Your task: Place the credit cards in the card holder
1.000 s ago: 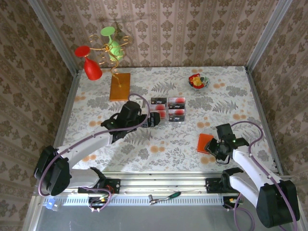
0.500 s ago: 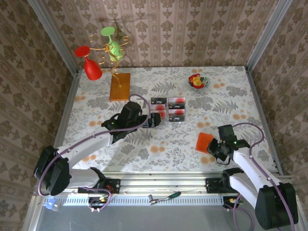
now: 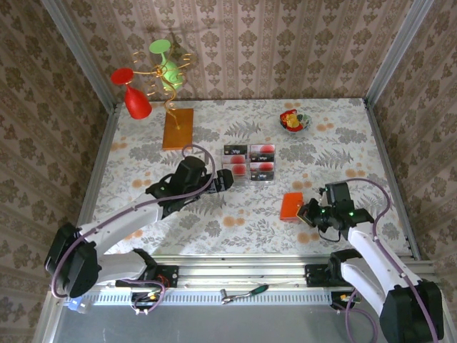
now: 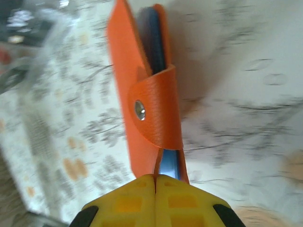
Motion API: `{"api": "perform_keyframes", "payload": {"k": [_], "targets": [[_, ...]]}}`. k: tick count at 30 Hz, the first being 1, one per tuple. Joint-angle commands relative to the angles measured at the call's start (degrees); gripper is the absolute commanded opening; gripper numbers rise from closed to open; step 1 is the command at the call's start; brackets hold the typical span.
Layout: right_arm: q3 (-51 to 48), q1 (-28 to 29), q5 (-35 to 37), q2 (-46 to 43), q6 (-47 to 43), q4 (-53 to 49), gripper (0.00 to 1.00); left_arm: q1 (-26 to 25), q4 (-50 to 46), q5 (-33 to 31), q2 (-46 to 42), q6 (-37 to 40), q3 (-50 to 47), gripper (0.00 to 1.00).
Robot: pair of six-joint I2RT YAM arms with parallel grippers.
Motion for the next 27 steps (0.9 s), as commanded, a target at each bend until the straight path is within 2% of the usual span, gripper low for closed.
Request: {"api": "perform_keyframes", "payload": {"k": [1, 6, 10, 16, 27], "targets": [[4.78, 5.41, -6.08, 0.01, 5.27, 8.20, 0.00, 0.40, 1.06, 2.38, -1.15, -1.14, -0.09, 1.00], [9.98, 16.06, -3.24, 4.53, 10.54, 15.82, 0.00, 0.87, 4.66, 8.05, 0.91, -1.45, 0.10, 1.00], [13.01, 21.56, -1.99, 8.56, 13.79, 22.20, 0.00, 1.58, 8.46, 10.37, 0.92, -3.85, -1.11, 1.00], [16.29, 25.76, -0.97, 12.86, 17.63, 29.50, 0.00, 3.27, 17.09, 13.27, 1.01, -10.35, -4.05, 1.00], [21.88, 31.27, 1.43, 18.99, 19.65, 34.76, 0.00, 3.32, 23.05, 14.92, 3.71, -13.90, -3.52, 1.00]]}}
